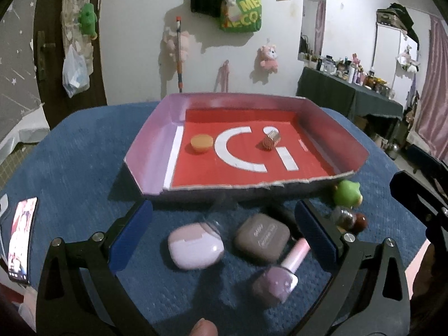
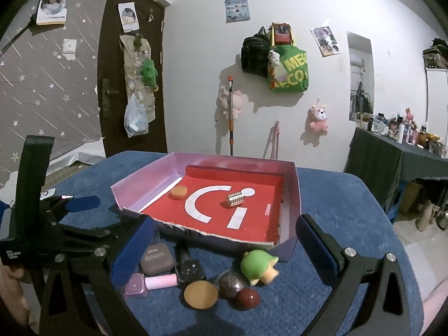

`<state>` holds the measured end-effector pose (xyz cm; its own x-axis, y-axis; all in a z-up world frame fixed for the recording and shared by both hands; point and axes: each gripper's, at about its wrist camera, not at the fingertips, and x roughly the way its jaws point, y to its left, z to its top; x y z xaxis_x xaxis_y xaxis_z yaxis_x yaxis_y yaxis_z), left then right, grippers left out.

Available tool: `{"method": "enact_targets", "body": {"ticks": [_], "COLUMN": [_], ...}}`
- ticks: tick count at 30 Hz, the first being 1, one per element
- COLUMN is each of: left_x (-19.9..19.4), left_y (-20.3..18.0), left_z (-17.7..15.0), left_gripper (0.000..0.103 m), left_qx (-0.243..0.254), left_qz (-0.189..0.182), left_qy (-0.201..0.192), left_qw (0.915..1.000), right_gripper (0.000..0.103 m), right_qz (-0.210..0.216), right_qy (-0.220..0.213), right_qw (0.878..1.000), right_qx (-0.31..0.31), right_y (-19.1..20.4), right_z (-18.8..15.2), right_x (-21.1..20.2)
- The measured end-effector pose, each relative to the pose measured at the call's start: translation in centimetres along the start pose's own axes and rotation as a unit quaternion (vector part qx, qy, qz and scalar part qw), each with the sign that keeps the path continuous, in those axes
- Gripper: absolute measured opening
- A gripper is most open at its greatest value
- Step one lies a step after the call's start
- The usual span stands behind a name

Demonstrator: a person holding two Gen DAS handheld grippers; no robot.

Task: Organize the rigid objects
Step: 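Withdraw both tools from the box back toward the remaining objects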

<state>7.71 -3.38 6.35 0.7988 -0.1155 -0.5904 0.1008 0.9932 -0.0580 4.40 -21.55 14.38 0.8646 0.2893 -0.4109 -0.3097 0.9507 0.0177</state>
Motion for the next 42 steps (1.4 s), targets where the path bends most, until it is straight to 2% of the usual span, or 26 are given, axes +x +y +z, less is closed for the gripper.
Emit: {"method": "enact_targets", "body": {"ticks": [3,8,25,38,40,42], "left_x": [-0.1,-0.3,-0.2,0.4,0.4,0.4], "left_y": [0.0,0.4,1.1,1.0,1.0,1.0], "left_z": [-0.6,-1.3,-3.4,-4.6,-4.7,-4.7], "left_gripper": [0.103,0.103,0.103,0.102,0.1,0.093], "left_qx": [-0.007,-0.016,-0.044,-0.032,-0.03,-0.028], "left_qz": [-0.012,-0.007,-0.026,-0.009,-0.007,-0.008], "left_qy": [0.01,0.015,0.048,0.061,0.06,0.061], "left_qw": [0.9999,0.9997,0.9976,0.9976,0.9977,0.9977], "right_gripper": [0.103,0.103,0.103,0.103,0.102,0.098], "right_qz": [0.002,0.002,0.004,0.003,0.003,0.005], "right_qy": [0.005,0.013,0.057,0.095,0.101,0.106], "right_qw": [1.0,1.0,0.997,0.993,0.992,0.991], "right_qx": [0.001,0.006,0.044,0.077,0.079,0.078], "right_y": [0.3,0.5,-0.5,-1.9,-2.0,-2.0], "right_z": [-0.6,-1.8,-4.6,-6.4,-6.6,-6.7], "right_x": [-0.1,-0.3,0.0,1.0,1.3,1.5]}}
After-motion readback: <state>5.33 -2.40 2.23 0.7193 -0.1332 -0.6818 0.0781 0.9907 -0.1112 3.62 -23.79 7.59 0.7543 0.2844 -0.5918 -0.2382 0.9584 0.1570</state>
